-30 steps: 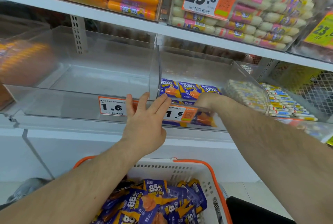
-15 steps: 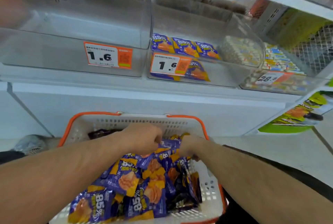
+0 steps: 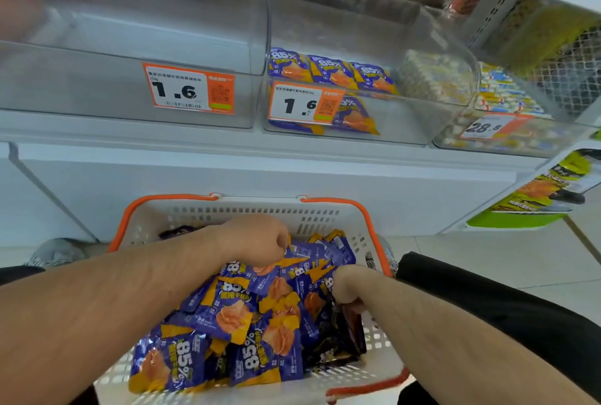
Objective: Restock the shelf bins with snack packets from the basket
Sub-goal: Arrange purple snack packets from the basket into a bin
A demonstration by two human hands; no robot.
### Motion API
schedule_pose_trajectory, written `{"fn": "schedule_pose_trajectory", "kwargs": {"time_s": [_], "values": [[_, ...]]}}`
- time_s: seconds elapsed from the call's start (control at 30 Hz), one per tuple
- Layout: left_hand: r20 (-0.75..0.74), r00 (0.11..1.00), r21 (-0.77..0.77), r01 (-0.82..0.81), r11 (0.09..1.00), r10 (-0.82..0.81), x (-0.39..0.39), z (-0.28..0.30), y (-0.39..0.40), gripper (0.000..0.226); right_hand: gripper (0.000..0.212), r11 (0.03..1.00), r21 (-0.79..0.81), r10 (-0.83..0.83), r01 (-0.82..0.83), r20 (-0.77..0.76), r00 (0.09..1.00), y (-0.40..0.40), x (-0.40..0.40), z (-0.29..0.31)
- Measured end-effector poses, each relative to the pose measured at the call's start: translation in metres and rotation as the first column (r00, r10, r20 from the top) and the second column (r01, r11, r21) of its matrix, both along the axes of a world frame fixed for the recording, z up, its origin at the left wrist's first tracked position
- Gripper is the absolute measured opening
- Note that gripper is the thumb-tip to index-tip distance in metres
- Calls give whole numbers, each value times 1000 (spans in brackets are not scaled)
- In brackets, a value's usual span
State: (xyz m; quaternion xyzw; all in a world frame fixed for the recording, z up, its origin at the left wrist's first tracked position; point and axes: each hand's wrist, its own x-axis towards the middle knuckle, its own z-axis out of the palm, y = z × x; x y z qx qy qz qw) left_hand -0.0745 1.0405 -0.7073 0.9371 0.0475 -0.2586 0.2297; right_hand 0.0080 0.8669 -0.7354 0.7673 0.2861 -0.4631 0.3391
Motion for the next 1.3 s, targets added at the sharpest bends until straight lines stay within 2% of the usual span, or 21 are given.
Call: {"fn": "schedule_pose_trajectory", "kwargs": {"time_s": [0.13,0.17,0.23,0.3,0.37,0.47,0.53,0.6,0.7,0.77,0.9,0.93,0.97,1.0,1.03,1.07,1.1,1.13,1.17,1.2,1.3], "values": [[-88,956,-201,-293,935,281,1,3,-4,18,23,950,298,-113,93,51,992,25,8,31],[-169,911,-295,-412,862,377,1,8,-8,18,24,913,392,-143,110,56,988,33,9,42],[-381,773,-466,-634,618,507,0,18,-15,32,27,819,561,-190,121,65,980,48,6,64],[-512,667,-584,-732,351,541,2,25,-15,47,24,714,694,-203,94,76,976,59,-2,81],[-536,605,-671,-729,137,589,4,32,-13,38,20,648,762,-172,-8,156,973,61,-13,97],[-458,539,-731,-681,46,707,6,44,-7,16,27,581,786,-105,-210,328,939,54,-27,106],[-405,541,-763,-645,54,737,7,52,0,17,36,454,841,-157,-292,399,904,48,-31,105],[-346,601,-806,-584,100,720,8,64,7,23,36,292,889,-278,-352,431,858,42,-28,103],[-251,676,-846,-501,183,693,9,84,15,28,48,231,916,-380,-329,396,836,35,-19,107],[-228,705,-865,-463,193,672,12,94,17,28,55,196,943,-404,-270,329,854,33,-15,111],[-173,721,-915,-369,161,671,17,121,14,22,48,-32,961,-466,-274,228,855,36,-4,121],[-100,707,-924,-328,199,701,18,131,11,20,48,-94,950,-485,-299,219,847,37,1,128],[31,667,-912,-285,293,744,22,137,8,21,47,-152,933,-508,-325,209,836,39,9,137],[226,587,-861,-253,442,777,25,139,7,22,46,-201,915,-529,-350,200,825,41,18,148],[492,454,-729,-251,637,742,31,137,7,20,43,-237,897,-546,-372,193,815,43,30,160],[746,320,-504,-301,810,583,35,135,8,21,40,-253,889,-566,-382,184,804,45,44,172],[905,252,-242,-361,901,344,39,132,10,28,38,-240,895,-589,-375,173,789,48,61,183],[960,241,-38,-398,917,144,44,124,12,38,38,-198,914,-614,-355,167,771,52,79,194],[957,288,96,-410,907,28,50,114,14,47,39,-141,933,-643,-330,168,748,56,99,202],[920,391,175,-401,899,-5,53,110,14,57,40,-76,950,-670,-301,175,722,60,119,208],[785,620,318,-403,858,1,65,96,17,79,51,144,970,-723,-198,240,648,70,170,214]]}}
